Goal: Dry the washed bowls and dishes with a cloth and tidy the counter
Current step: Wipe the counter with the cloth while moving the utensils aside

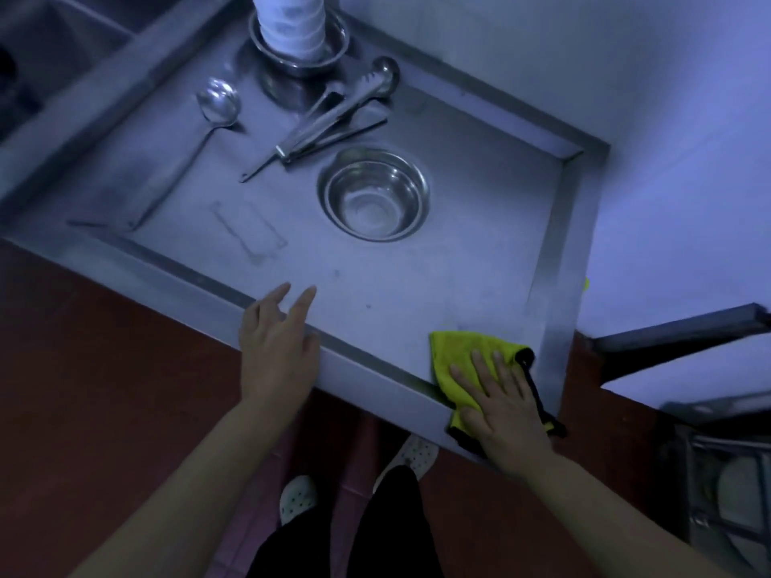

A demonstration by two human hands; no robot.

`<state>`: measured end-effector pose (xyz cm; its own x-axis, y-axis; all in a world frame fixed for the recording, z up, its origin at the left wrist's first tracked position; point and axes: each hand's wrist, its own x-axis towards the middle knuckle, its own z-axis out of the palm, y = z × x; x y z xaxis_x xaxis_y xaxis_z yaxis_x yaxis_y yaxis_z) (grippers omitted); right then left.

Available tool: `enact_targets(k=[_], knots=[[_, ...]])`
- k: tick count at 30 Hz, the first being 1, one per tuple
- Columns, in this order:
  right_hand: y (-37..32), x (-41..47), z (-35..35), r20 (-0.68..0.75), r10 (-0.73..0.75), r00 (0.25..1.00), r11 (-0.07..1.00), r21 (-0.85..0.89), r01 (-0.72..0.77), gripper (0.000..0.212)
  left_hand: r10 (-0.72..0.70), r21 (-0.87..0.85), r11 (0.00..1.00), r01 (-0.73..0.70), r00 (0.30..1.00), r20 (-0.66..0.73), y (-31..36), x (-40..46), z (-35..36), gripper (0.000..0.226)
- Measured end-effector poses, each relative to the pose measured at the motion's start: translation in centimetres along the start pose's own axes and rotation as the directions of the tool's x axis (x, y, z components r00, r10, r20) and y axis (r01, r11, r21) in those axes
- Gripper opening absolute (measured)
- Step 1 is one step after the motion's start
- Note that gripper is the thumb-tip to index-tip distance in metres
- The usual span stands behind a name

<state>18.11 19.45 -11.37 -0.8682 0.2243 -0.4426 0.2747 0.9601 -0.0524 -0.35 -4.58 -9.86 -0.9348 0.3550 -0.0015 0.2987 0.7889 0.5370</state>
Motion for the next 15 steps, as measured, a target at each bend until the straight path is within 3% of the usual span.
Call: enact_targets(k=[2,6,15], knots=[[-3.5,-0.5,0.5,-0.037,-0.019,0.999,0.995,0.097,0.023,0.061,-0.038,-0.008,0.999,0.038,0.999,0.001,-2.1,-0.4,-1.3,0.055],[-11.0,1.6,-0.2,-0.18,-0.011,0.984,0.993,0.11,0.032,0.061,-0.112,-0.013,0.994,0.111,0.994,-0.022,-6.0,-0.4,-3.6,0.059],[-27.6,13.7,-3.4,-0.235,-0.161,0.959,0.983,0.045,0.176,0.062,-0.258,-0.033,0.966,0.256,0.954,-0.15,-14.3,-0.1,-7.8,0.054]])
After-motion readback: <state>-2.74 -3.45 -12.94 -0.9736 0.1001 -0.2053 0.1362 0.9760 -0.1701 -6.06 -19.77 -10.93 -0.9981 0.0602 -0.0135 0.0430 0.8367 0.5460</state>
